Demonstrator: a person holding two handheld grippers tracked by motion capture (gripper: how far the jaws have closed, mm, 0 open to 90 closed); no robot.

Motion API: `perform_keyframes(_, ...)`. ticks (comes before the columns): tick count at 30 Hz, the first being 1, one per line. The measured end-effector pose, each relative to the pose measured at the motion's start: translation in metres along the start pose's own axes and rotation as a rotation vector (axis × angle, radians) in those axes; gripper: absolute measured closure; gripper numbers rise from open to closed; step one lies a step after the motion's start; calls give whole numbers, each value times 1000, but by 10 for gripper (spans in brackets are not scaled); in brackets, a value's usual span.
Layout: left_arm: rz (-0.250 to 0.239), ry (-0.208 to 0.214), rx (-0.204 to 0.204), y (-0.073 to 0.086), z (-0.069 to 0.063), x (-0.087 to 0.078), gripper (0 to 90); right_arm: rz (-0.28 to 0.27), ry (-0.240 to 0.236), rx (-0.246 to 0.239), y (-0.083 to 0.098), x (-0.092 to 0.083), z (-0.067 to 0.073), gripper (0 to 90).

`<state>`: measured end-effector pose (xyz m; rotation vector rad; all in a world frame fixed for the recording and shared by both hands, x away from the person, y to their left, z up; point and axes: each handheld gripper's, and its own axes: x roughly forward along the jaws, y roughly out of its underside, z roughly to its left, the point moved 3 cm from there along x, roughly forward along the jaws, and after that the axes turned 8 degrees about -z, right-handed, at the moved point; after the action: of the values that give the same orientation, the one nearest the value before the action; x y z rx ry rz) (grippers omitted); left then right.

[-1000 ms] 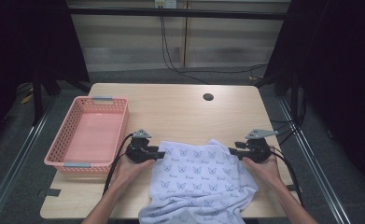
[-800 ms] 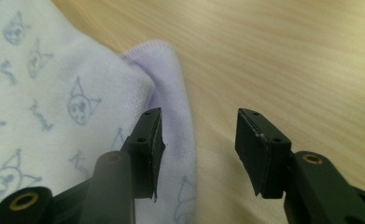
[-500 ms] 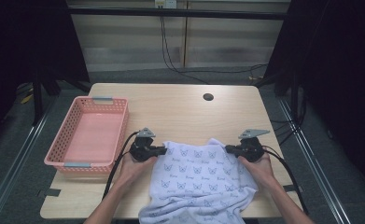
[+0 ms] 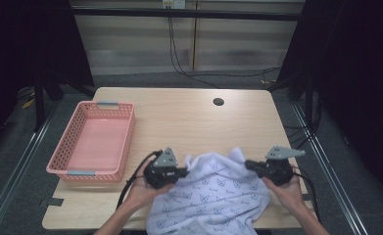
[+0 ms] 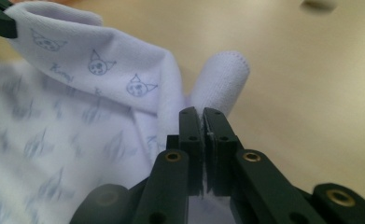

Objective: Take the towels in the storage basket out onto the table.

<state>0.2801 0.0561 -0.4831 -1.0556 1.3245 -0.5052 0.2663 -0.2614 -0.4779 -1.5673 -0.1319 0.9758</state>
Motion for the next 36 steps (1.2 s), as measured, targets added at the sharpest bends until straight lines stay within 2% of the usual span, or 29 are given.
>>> perform_keyframes(2, 66, 29, -3, 17, -9, 7, 831, 41, -17, -5, 16, 2, 8, 866)
perform_keyframes(3, 97, 56, -6, 21, -13, 9, 815, 69, -21, -1, 24, 2, 12, 862)
perform_keyframes(4, 121, 70, 8, 23, -16, 8, 798, 90, -22, -7, 29, 1, 14, 857)
perform_keyframes(5, 117, 76, 2, 24, -18, 6, 772, 104, -31, -10, 32, 0, 16, 848)
perform_keyframes(6, 91, 91, -30, 25, -19, 3, 730, 117, -37, -10, 35, -1, 18, 834)
perform_keyframes(7, 87, 93, -28, 24, -17, -1, 696, 122, -39, -15, 38, -2, 19, 808)
perform_keyframes(8, 45, 87, -53, 22, -14, -7, 669, 125, -42, -16, 39, -3, 19, 781)
perform_keyframes(9, 32, 85, -61, 21, -11, -10, 659, 125, -51, -11, 39, -4, 19, 750)
perform_keyframes(10, -8, 77, -79, 18, -5, -16, 656, 119, -54, -13, 38, -4, 19, 729)
perform_keyframes(11, -22, 65, -89, 16, -1, -19, 655, 105, -62, -15, 37, -5, 18, 712)
perform_keyframes(12, -64, 47, -111, 12, 5, -22, 662, 99, -57, -12, 35, -6, 18, 692)
perform_keyframes(14, -104, 13, -146, 7, 15, -22, 665, 69, -52, 0, 31, -10, 14, 667)
perform_keyframes(15, -112, 11, -156, 5, 17, -20, 641, 46, -53, 10, 29, -13, 12, 658)
perform_keyframes(17, -96, -21, -169, 2, 23, -9, 561, 20, -37, 21, 26, -17, 7, 658)
perform_keyframes(21, -62, -15, -202, -1, 30, 11, 435, -11, -21, 31, 24, -21, 0, 647)
perform_keyframes(22, -47, -19, -208, 0, 31, 15, 427, -11, -12, 33, 24, -21, -2, 636)
perform_keyframes(23, -27, -13, -214, 1, 32, 19, 477, -12, -6, 29, 24, -21, -4, 626)
perform_keyframes(24, -21, -11, -196, 2, 31, 22, 623, -11, -2, 34, 24, -20, -6, 608)
perform_keyframes(26, -29, -26, -170, 1, 28, 20, 842, -7, 8, 32, 22, -15, -9, 581)
perform_keyframes(27, -43, -40, -167, -1, 28, 16, 881, -2, 11, 33, 21, -12, -11, 572)
perform_keyframes(29, -97, -42, -195, -5, 32, 0, 885, -9, 2, 38, 19, -9, -13, 562)
perform_keyframes(30, -127, -73, -195, -6, 35, -12, 887, -9, 7, 42, 17, -8, -14, 548)
perform_keyframes(31, -141, -84, -194, -7, 37, -23, 887, -12, 9, 36, 15, -6, -16, 545)
perform_keyframes(32, -156, -113, -192, -6, 40, -32, 887, -11, 8, 41, 14, -4, -17, 543)
perform_keyframes(36, -206, -173, -218, 5, 48, -66, 888, -5, 12, 46, 8, 8, -23, 524)
